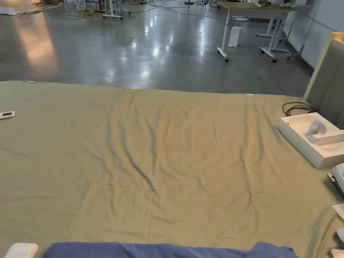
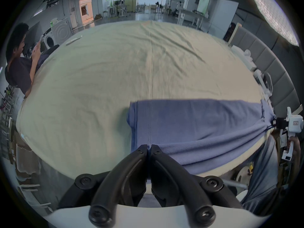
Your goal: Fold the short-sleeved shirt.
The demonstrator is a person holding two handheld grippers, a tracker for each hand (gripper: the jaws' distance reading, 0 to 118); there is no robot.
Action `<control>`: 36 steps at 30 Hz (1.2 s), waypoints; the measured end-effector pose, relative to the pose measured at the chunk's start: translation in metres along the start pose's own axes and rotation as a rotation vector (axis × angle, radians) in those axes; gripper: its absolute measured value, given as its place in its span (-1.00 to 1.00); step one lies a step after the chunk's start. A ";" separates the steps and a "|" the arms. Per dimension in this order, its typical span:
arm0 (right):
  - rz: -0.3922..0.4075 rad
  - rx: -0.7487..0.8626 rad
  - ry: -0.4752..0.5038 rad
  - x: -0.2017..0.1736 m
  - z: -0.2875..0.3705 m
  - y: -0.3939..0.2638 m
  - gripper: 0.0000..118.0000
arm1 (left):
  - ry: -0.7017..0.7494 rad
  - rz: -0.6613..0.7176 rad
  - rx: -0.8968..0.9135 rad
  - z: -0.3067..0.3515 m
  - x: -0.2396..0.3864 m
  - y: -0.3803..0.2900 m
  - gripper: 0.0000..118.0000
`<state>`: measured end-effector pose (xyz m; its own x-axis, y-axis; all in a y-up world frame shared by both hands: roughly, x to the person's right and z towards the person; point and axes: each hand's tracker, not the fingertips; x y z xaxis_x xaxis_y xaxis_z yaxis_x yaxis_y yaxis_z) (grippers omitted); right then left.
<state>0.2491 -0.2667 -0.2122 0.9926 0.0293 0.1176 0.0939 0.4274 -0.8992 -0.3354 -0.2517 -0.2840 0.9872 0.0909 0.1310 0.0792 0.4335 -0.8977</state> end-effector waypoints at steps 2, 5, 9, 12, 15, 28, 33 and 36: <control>0.026 -0.016 -0.031 -0.007 -0.006 -0.004 -1.00 | 0.013 -0.024 -0.031 -0.001 0.006 -0.005 -0.94; 0.079 -0.033 -0.077 -0.016 -0.016 -0.006 -1.00 | 0.033 -0.047 -0.057 -0.009 0.012 -0.007 -0.94; 0.099 -0.024 -0.105 -0.023 -0.030 -0.004 -0.97 | 0.053 -0.061 -0.069 -0.019 0.013 -0.005 -0.93; 0.108 -0.020 -0.122 -0.027 -0.030 -0.004 -0.74 | 0.065 -0.060 -0.064 -0.020 0.014 -0.007 -0.89; 0.185 -0.004 -0.211 -0.034 -0.014 -0.001 -0.32 | 0.049 -0.057 -0.049 -0.012 0.010 -0.008 -0.79; 0.030 0.620 -0.077 -0.069 0.082 0.084 0.22 | 0.021 -0.059 0.481 0.064 0.056 0.069 0.06; 0.008 0.905 -0.018 -0.102 0.102 0.106 0.21 | 0.064 -0.072 0.756 0.090 0.090 0.091 -0.30; -0.008 1.013 -0.016 -0.117 0.110 0.113 0.09 | 0.092 -0.043 0.876 0.099 0.101 0.097 -0.38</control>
<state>0.1348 -0.1227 -0.2817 0.9904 0.0318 0.1348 -0.0158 0.9929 -0.1181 -0.2421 -0.1116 -0.3162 0.9960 0.0027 0.0889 0.0190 0.9700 -0.2422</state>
